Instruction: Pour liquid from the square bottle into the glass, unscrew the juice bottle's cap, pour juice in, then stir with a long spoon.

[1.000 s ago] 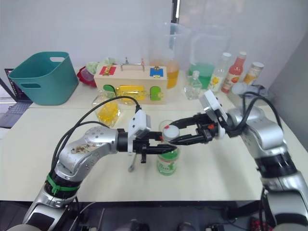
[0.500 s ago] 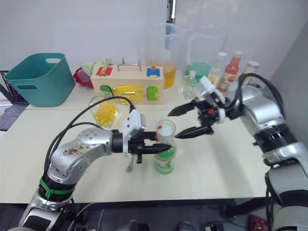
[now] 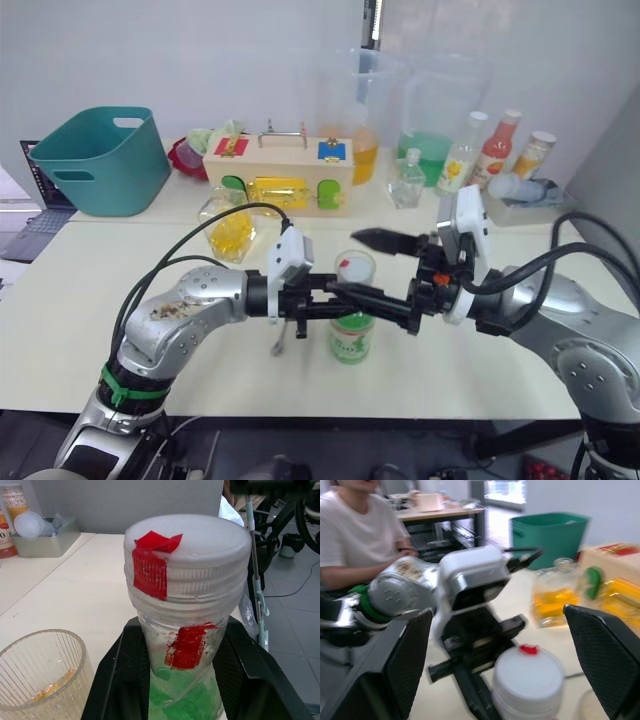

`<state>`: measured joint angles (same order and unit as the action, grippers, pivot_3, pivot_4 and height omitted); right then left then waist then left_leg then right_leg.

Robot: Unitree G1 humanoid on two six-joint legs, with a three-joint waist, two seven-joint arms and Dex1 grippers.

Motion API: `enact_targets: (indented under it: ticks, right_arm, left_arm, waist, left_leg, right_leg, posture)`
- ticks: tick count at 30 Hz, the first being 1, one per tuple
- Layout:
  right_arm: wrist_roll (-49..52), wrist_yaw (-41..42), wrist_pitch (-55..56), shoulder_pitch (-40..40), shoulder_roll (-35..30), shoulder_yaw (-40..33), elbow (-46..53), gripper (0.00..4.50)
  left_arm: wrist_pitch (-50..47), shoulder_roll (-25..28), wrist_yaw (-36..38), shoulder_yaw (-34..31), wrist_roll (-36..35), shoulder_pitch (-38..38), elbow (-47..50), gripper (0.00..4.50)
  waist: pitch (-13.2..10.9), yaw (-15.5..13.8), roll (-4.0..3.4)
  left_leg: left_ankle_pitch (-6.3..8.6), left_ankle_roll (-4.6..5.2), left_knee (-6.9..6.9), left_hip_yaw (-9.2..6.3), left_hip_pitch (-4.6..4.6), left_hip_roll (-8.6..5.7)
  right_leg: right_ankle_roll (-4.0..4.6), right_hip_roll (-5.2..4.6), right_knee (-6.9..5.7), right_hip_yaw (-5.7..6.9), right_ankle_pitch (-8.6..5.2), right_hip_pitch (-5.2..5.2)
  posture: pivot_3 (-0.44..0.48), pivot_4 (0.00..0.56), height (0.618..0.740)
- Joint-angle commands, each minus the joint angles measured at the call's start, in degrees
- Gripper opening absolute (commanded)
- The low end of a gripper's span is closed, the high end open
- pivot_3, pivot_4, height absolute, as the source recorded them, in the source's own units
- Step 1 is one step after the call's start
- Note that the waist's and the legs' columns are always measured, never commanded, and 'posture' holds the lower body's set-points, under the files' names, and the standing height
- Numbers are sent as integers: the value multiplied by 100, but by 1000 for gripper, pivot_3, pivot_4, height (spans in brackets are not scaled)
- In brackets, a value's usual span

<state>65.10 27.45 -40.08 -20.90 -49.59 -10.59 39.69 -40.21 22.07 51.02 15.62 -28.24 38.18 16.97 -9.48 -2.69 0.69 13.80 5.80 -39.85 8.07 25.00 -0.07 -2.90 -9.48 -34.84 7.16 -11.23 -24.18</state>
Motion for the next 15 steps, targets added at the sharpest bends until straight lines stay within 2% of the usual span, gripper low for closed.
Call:
enact_targets:
  ticks: [1, 6, 9, 13, 15]
  right_arm:
    - [-158, -649, -99, 115, 134, -60, 299, 4426]
    - [-364, -962, -196, 257, 279, 66, 395, 4426]
    - [-442, -989, -204, 280, 338, 99, 381, 3593]
    - [-531, -777, -250, 315, 292, 115, 279, 2199]
    - [-583, -607, -268, 295, 244, 157, 198, 1683]
  left_arm:
    - [28, -72, 264, 342, 30, -54, -193, 1343]
    - [119, -115, 312, 377, 82, -55, -260, 1343]
    - [131, -125, 338, 372, 100, -58, -269, 1343]
    - [148, -118, 348, 342, 131, -36, -312, 1343]
    - [157, -107, 348, 330, 145, -24, -326, 1343]
  waist:
    - [0, -7, 0]
    - [1, -7, 0]
    - [1, -4, 0]
    - [1, -3, 0]
    - [1, -2, 0]
  left_leg:
    - [0, 0, 0, 3, 0, -2]
    - [-1, 9, 0, 7, 2, -2]
    - [-24, 51, 1, 8, 2, -2]
    - [-23, 53, 0, 7, 2, -1]
    - [-20, 57, 0, 7, 2, 0]
  right_leg:
    - [0, -1, 0, -4, 0, 0]
    - [0, 7, -9, -10, 0, 7]
    - [0, 12, -10, -10, 0, 7]
    - [-1, 13, -6, -10, -1, 9]
    - [-1, 13, -6, -11, -1, 10]
  posture:
    - [0, 150, 740]
    - [0, 150, 740]
    - [0, 150, 740]
    - [0, 150, 740]
    - [0, 150, 740]
